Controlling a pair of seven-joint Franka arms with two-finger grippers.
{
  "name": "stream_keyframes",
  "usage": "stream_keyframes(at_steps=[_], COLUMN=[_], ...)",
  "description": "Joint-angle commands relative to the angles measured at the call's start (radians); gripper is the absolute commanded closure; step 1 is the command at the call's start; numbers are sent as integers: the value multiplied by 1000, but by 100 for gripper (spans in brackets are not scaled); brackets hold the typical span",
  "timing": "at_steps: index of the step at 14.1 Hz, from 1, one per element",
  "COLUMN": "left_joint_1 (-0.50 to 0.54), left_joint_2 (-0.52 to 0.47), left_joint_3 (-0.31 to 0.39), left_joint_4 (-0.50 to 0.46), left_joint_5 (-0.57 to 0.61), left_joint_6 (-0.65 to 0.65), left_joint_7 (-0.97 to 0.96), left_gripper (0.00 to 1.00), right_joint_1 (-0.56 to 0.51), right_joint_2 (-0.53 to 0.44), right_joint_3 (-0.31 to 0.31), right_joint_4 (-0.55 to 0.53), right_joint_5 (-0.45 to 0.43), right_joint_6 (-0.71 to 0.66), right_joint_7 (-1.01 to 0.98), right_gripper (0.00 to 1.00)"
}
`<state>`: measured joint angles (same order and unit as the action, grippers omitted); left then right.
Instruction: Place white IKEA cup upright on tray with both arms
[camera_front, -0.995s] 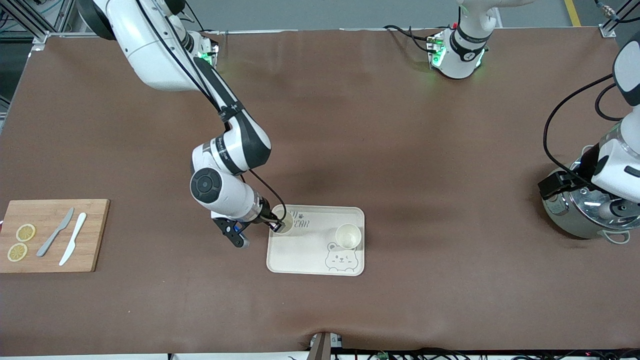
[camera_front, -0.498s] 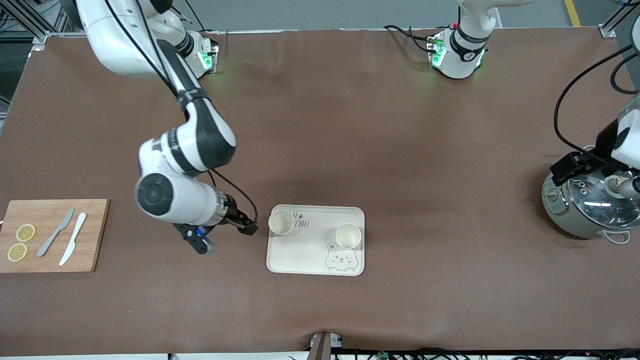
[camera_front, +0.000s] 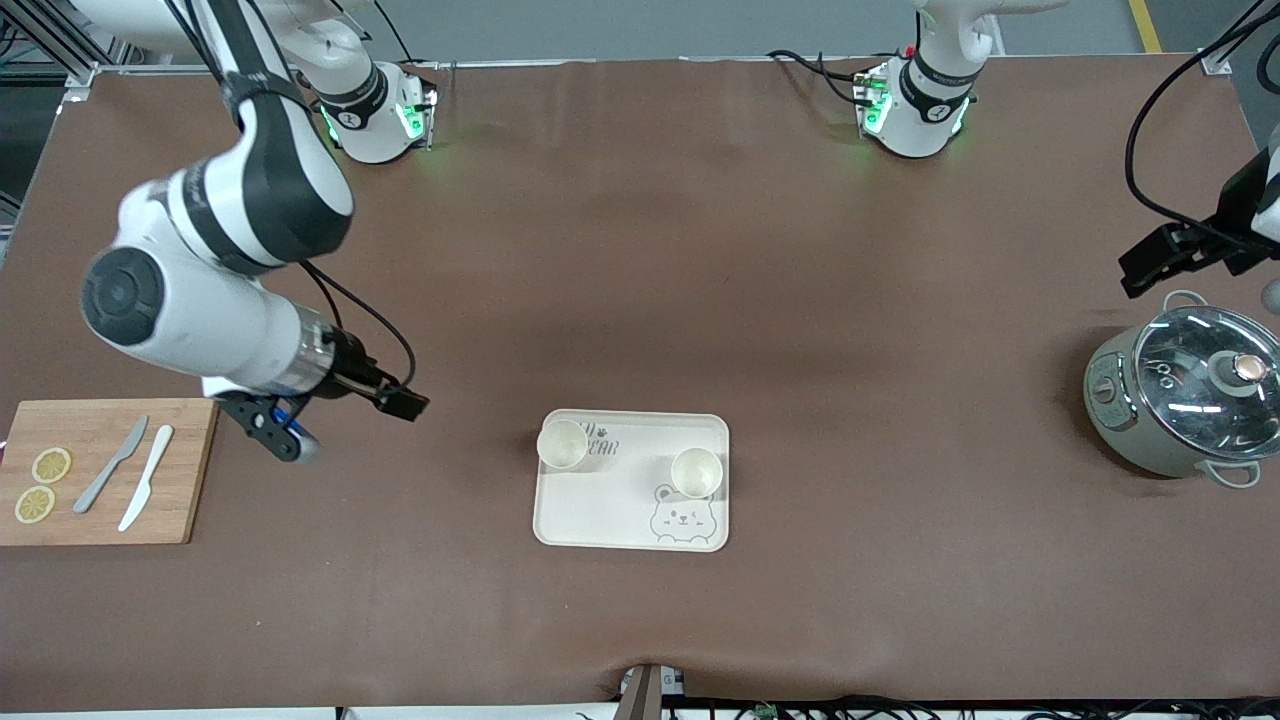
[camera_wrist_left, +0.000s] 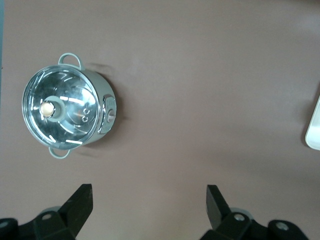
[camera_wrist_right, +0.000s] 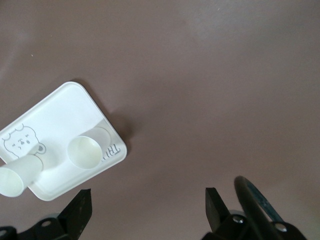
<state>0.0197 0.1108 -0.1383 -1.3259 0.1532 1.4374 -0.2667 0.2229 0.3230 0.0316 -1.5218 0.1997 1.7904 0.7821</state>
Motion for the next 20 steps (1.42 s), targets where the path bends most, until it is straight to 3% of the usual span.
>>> stream_keyframes(at_steps=[1, 4, 6, 7, 9, 14, 17, 20], left_joint_1=[28, 25, -71, -81, -57, -57, -58, -57], left_joint_2=[-36, -59, -89, -111, -149, -141, -143, -138], left_joint_3=[-7, 9, 124, 137, 128, 118, 118, 115], left_joint_4=[-33, -65, -119, -162, -213, -211, -208, -210], left_joint_5=[-35, -75, -75, -76, -92, -101, -101, -101], left_joint_6=[-8, 20, 46, 76, 100, 121, 120, 115], left_joint_7=[56, 107, 144, 159, 167, 169, 170, 176], left_gripper=[0, 0, 0, 0, 0, 0, 0, 0], right_joint_1=[-85, -181, -229, -232, -253, -263, -263, -246], right_joint_2=[-149, -222, -249, -268, -310, -404, -403, -369], right_joint_3=[14, 14, 13, 13, 14, 16, 18, 24], right_joint_4=[-164, -202, -201, -199, -195, -181, -129, -44], right_joint_5=[-8, -8, -31, -92, -132, -141, -140, -197], right_joint_6=[24, 0, -17, -29, -72, -184, -195, -209], right_joint_7=[-165, -355, -415, -481, -617, -643, -646, -659], right_gripper=[0, 0, 0, 0, 0, 0, 0, 0])
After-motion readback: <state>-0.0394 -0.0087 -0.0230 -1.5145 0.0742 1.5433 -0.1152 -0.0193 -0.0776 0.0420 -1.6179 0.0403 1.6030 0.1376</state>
